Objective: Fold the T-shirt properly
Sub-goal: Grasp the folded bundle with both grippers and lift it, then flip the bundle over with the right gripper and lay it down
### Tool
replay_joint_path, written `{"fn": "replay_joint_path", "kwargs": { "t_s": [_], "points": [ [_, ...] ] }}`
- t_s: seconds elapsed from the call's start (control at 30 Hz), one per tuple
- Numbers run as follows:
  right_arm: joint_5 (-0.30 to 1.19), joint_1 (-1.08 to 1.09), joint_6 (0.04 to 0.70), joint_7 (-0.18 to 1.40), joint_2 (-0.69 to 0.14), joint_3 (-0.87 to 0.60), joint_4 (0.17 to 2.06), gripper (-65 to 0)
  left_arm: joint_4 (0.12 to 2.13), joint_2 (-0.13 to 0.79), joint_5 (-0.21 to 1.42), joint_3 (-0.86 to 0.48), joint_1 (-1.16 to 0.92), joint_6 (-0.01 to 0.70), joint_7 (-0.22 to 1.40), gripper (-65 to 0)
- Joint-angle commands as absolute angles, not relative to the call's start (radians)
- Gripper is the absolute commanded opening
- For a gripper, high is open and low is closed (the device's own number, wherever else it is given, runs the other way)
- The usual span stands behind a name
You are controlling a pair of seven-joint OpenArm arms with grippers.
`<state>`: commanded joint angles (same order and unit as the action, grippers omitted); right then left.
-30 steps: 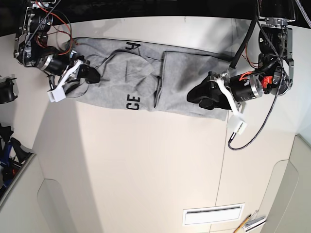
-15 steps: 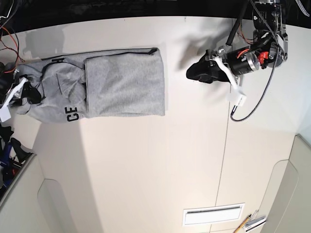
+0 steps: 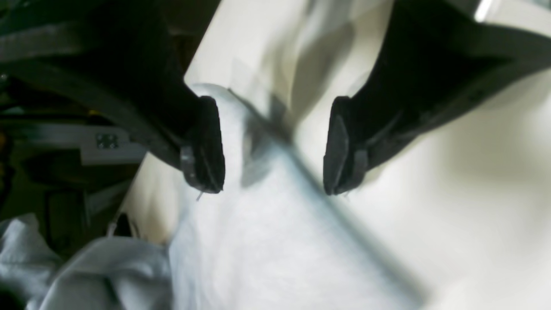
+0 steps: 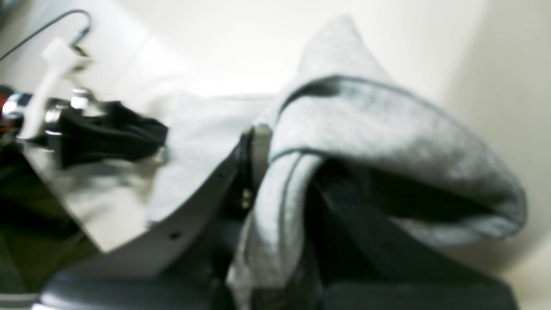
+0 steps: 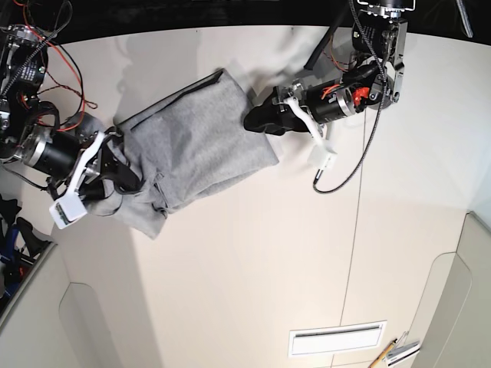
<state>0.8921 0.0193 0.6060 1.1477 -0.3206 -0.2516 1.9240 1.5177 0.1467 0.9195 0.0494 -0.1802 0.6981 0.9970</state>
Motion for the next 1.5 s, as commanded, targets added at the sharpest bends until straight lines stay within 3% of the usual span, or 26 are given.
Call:
{"fn": "replay_joint_path", "kwargs": {
  "t_s": [0.17, 0.43, 0.47, 0.53, 0.6, 0.8, 1.0, 1.27, 1.43, 1.5],
  "points": [
    [0.782, 0.019, 0.606, 1.129, -0.236, -0.073, 1.922, -65.0, 1.518, 0.147, 0.897, 0.068, -0.180, 0.698, 0.997, -25.3],
    [0.625, 0.019, 0.598, 1.088, -0.230, 0.198, 1.922, -65.0, 1.518, 0.147, 0.902, 0.068, -0.180, 0.698, 0.994, -25.3],
    [0.609, 0.019, 0.598, 1.087, -0.230, 0.222, 1.921, -63.2, 1.518, 0.147, 0.906, 0.066, -0.180, 0.698, 0.995, -25.3],
    [0.573, 0.019, 0.586, 1.073, -0.230, 0.254, 1.913, -45.6, 1.525, 0.147, 0.925, 0.050, -0.179, 0.698, 1.013, -25.3],
    [0.572, 0.019, 0.583, 1.065, -0.230, 0.257, 1.903, -36.6, 1.555, 0.147, 0.959, 0.008, -0.180, 0.698, 1.061, -25.3],
    [0.604, 0.019, 0.583, 1.050, -0.230, 0.257, 1.903, -36.6, 1.677, 0.153, 1.053, -0.166, -0.181, 0.698, 1.171, -25.3],
    [0.682, 0.019, 0.583, 1.044, -0.229, 0.263, 1.903, -36.6, 1.681, 0.208, 1.089, -0.275, -0.184, 0.698, 1.179, -25.3],
    [0.659, 0.023, 0.583, 0.987, -0.224, 0.404, 1.903, -36.6, 1.681, 0.295, 1.204, -0.456, -0.183, 0.698, 1.187, -25.3],
    [0.636, 0.072, 0.580, 0.967, -0.142, 0.273, 1.904, -37.1, 1.681, 0.299, 1.330, -0.462, -0.189, 0.698, 1.256, -25.3],
    [0.635, 0.092, 0.566, 0.969, -0.113, 0.188, 1.904, -43.8, 1.681, 0.299, 1.367, -0.456, -0.189, 0.698, 1.287, -25.3]
  ]
}}
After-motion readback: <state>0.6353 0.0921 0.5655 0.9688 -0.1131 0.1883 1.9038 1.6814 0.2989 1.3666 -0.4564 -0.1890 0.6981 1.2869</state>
